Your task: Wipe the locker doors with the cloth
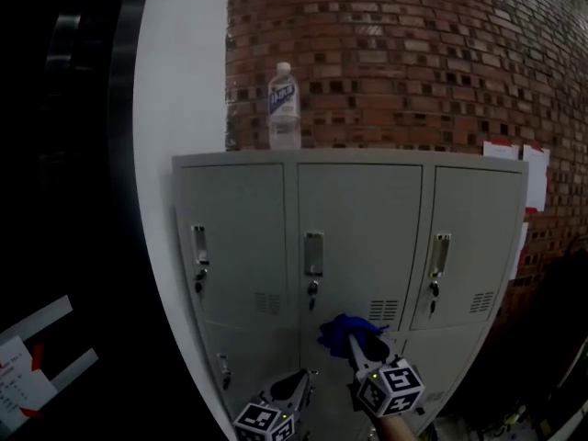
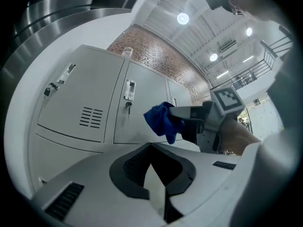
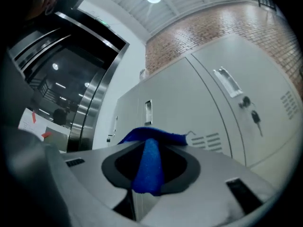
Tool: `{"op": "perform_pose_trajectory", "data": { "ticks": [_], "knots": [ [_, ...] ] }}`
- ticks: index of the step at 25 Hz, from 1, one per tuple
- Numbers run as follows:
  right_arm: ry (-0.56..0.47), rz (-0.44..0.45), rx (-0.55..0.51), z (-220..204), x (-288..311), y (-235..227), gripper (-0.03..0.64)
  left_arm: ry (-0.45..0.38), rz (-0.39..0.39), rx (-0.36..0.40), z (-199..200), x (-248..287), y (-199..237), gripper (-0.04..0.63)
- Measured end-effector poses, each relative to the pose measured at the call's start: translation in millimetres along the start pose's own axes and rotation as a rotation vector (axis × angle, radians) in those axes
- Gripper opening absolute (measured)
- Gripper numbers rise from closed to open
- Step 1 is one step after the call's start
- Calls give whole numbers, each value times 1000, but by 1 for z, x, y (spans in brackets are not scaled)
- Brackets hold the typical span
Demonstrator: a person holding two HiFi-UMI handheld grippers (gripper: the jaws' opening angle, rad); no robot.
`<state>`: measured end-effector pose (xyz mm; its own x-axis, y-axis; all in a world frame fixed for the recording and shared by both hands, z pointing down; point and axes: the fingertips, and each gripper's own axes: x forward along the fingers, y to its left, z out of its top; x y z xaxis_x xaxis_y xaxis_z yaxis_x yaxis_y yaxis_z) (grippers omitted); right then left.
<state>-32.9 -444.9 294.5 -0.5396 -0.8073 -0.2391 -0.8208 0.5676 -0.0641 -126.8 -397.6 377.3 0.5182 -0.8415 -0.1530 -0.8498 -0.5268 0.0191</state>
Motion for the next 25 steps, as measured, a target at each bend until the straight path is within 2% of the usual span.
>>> {"op": "perform_pose_trajectory", "data": {
  "ticks": [5,9,13,16,18,20,23,25],
  "knots": [
    [-59,40,-65,58,71,6,100,-21,13,33,27,22,29,-2],
    [-120,31,-169,139,133,7,100,-4,-26,20,31,38,36,-2],
    [-182,-2,-275,231,172,20,100,-3,-6,44,33,42,47,-2],
    [-164,-12,-262,271,192,29,99,5,1,56,29,49,50,-2],
    [-160,-33,-280,277,195,32,98,0,4,63,35,55,54,-2],
    [-172,-51,-310,268,190,29,101,-29,13,69,60,62,66,-2],
    [-161,-57,-305,231,176,19,100,-35,24,90,103,76,90,-2],
    [-132,-55,-286,192,165,15,100,-26,43,92,119,83,100,-2]
  ]
}}
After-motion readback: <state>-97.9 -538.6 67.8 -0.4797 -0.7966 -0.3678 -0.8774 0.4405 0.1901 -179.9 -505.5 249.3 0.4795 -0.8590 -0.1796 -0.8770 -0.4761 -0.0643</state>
